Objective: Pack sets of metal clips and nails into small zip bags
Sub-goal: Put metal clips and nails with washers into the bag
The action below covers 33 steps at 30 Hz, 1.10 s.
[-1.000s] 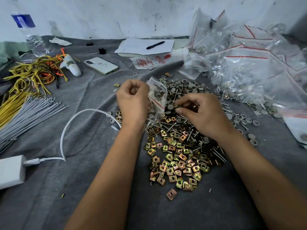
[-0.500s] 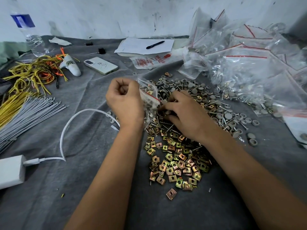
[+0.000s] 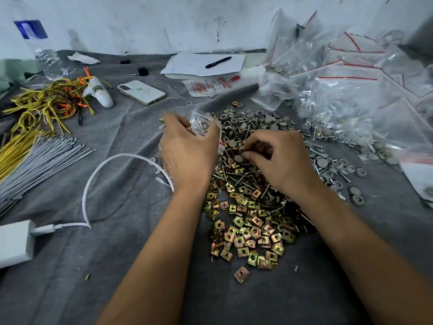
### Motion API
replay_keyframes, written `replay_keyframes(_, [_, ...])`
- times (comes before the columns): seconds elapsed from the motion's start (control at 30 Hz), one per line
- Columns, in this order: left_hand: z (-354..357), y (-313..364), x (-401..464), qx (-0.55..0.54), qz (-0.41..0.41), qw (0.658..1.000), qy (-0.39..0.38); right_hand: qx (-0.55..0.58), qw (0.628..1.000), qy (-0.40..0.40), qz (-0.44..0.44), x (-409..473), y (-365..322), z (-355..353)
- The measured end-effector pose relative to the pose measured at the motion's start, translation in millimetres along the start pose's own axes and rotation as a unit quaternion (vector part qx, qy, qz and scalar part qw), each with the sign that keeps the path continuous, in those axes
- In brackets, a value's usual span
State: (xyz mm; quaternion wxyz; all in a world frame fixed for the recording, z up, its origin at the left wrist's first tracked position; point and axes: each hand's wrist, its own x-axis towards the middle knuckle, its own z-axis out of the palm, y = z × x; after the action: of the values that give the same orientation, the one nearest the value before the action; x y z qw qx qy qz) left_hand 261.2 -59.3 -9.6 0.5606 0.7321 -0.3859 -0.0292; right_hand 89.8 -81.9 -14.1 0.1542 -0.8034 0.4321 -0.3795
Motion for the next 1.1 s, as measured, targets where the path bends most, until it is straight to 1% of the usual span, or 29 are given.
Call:
replay_keyframes(0.07, [0, -3, 2, -0.023, -0.006, 1.0, -0.004, 0.022, 1.0, 0.018, 0.007, 0, -1, -1])
replay_keyframes(0.13, [-2, -3, 4, -0.075, -0.012, 0.997, -0.006, 0.03, 0.999, 0.033, -0.001, 0, -2, -1])
replay_keyframes(0.17, [-2, -1, 4, -0.095, -0.008, 0.995, -0.019, 0.029, 0.999, 0.042, -0.009, 0, -2, -1])
replay_keyframes(0.23, [-2, 4, 3, -0.109, 0.013, 0.991, -0.082, 0.019, 0.997, 0.063, -0.03, 1, -4, -2])
replay_keyframes(0.3, [-2, 9, -1, -0.109, 0.047, 0.98, -0.161, 0.0, 0.994, 0.087, -0.06, 1, -5, -4])
replay_keyframes(0.33, [-2, 9, -3, -0.115, 0.062, 0.973, -0.188, -0.013, 0.993, 0.093, -0.076, 1, -5, -5])
replay_keyframes(0.4, [-2, 9, -4, -0.131, 0.078, 0.965, -0.213, -0.037, 0.992, 0.076, -0.096, 1, -3, -6])
replay_keyframes(0.53, [-3, 9, -3, -0.152, 0.076, 0.96, -0.224, -0.073, 0.991, 0.036, -0.105, 1, 0, -4])
replay_keyframes(0.7, [-8, 7, 4, -0.216, 0.016, 0.946, -0.243, -0.07, 0.992, 0.034, -0.096, 1, -1, -5])
replay_keyframes(0.9, [-17, 2, 17, -0.339, -0.106, 0.903, -0.243, -0.072, 0.996, -0.002, -0.054, 3, 4, -5])
replay_keyframes(0.93, [-18, 1, 19, -0.351, -0.123, 0.895, -0.247, -0.073, 0.996, 0.004, -0.052, 2, 4, -5])
replay_keyframes(1.0, [-19, 0, 22, -0.365, -0.14, 0.883, -0.261, -0.063, 0.995, 0.043, -0.071, 2, 2, -7])
replay_keyframes(1.1, [-18, 1, 21, -0.359, -0.119, 0.876, -0.298, -0.045, 0.986, 0.106, -0.119, 1, -3, -8])
